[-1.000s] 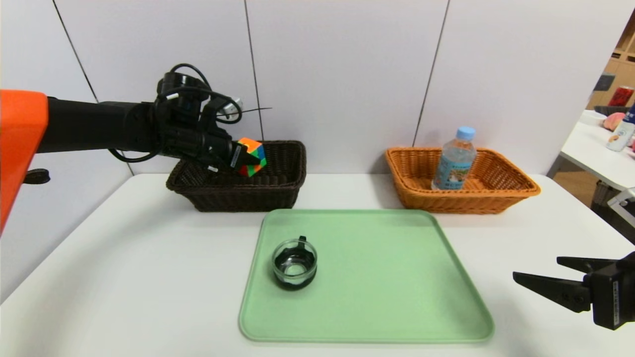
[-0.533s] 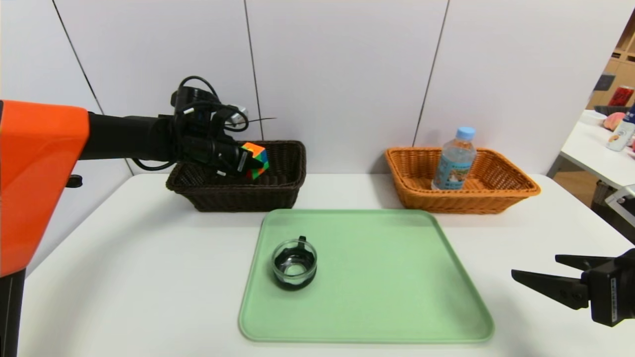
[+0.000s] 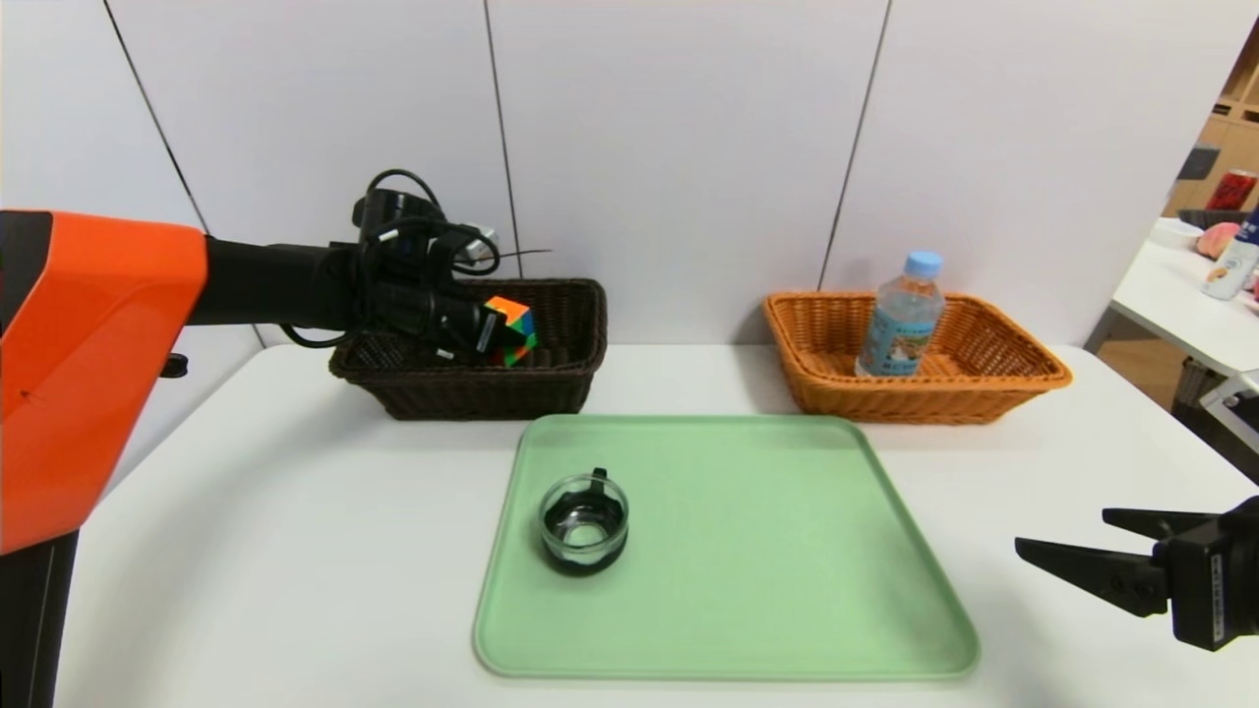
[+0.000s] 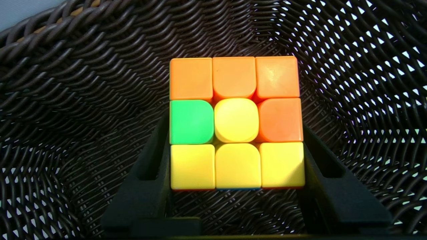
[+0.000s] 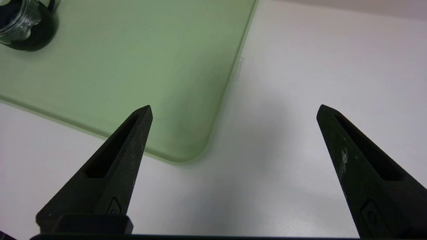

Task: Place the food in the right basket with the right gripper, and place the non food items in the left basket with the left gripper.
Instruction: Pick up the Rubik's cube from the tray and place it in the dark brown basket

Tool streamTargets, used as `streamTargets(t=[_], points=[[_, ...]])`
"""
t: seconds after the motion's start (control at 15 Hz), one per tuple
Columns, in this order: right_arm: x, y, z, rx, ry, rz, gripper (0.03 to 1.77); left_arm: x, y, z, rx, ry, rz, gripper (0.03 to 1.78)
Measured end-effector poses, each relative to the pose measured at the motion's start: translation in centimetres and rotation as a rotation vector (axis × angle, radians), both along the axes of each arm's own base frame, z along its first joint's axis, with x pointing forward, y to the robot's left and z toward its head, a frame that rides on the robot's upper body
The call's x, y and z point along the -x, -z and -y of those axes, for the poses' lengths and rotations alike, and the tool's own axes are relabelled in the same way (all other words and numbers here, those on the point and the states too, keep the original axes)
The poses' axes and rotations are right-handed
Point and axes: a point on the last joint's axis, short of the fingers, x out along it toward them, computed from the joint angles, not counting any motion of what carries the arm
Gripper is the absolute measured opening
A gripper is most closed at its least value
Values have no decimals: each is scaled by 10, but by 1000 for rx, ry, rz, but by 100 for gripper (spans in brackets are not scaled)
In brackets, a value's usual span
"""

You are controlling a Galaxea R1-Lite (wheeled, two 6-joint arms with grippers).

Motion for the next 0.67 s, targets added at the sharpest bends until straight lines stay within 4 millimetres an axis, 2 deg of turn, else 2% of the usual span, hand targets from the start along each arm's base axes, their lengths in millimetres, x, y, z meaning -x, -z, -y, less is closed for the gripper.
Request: streamTargets(t=[0.33, 0.67], points=[[0, 0, 0, 1, 2, 2, 170, 2, -4, 0, 3, 7, 7, 99], [1, 0, 1, 1, 6, 5, 170, 2, -6, 0, 5, 5, 12, 132]])
